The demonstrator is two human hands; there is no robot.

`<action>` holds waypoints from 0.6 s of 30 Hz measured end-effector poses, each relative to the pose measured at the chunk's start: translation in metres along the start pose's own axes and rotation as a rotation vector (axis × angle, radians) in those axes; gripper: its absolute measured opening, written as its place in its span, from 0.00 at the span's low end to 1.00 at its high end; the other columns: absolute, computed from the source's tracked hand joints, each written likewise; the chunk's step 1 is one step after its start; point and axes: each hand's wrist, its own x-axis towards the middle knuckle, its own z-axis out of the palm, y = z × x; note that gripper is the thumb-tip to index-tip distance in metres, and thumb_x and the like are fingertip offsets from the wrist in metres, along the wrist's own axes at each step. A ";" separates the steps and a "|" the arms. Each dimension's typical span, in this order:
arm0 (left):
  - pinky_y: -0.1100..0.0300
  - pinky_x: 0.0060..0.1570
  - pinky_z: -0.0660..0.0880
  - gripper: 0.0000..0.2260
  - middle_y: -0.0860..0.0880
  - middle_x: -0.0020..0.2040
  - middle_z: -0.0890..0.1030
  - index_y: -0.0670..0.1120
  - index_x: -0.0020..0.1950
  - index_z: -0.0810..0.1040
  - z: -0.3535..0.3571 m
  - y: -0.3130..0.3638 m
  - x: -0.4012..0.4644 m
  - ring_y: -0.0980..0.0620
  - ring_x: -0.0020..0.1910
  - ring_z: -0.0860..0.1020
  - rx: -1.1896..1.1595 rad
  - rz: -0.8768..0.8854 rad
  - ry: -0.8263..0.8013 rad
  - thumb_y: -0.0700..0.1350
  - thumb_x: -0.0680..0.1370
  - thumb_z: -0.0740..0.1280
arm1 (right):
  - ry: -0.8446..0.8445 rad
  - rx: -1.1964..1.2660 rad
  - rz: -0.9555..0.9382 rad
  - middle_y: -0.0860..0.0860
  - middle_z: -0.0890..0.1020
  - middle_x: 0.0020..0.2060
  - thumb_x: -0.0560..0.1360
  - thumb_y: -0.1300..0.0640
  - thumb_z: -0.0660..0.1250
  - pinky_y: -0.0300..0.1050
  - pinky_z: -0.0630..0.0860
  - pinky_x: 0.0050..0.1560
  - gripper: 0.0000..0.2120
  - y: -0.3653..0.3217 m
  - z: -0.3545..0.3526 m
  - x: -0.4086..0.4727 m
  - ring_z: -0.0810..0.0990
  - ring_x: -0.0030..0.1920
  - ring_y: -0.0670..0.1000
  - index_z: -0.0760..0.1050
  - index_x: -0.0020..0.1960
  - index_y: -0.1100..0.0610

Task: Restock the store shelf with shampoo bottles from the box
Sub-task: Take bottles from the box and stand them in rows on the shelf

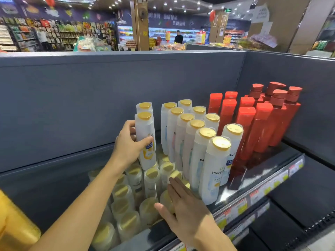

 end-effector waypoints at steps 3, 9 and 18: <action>0.58 0.48 0.77 0.23 0.52 0.54 0.78 0.51 0.62 0.71 0.001 -0.003 -0.002 0.53 0.51 0.78 0.134 -0.002 0.008 0.47 0.70 0.76 | -0.024 -0.002 0.009 0.46 0.45 0.79 0.77 0.32 0.42 0.41 0.44 0.74 0.38 0.000 0.000 0.000 0.41 0.78 0.45 0.47 0.79 0.54; 0.58 0.45 0.78 0.21 0.47 0.53 0.82 0.45 0.58 0.74 0.008 -0.012 -0.006 0.49 0.48 0.81 0.279 -0.070 -0.031 0.46 0.69 0.77 | -0.150 0.022 0.015 0.47 0.41 0.79 0.71 0.26 0.42 0.45 0.42 0.75 0.47 0.001 -0.009 0.002 0.37 0.77 0.45 0.41 0.79 0.56; 0.60 0.44 0.76 0.20 0.46 0.55 0.82 0.44 0.58 0.74 0.011 -0.010 -0.003 0.48 0.50 0.81 0.278 -0.082 -0.029 0.46 0.70 0.77 | -0.027 0.015 0.029 0.47 0.44 0.79 0.70 0.27 0.37 0.41 0.43 0.73 0.47 0.003 0.005 0.004 0.40 0.78 0.45 0.44 0.80 0.55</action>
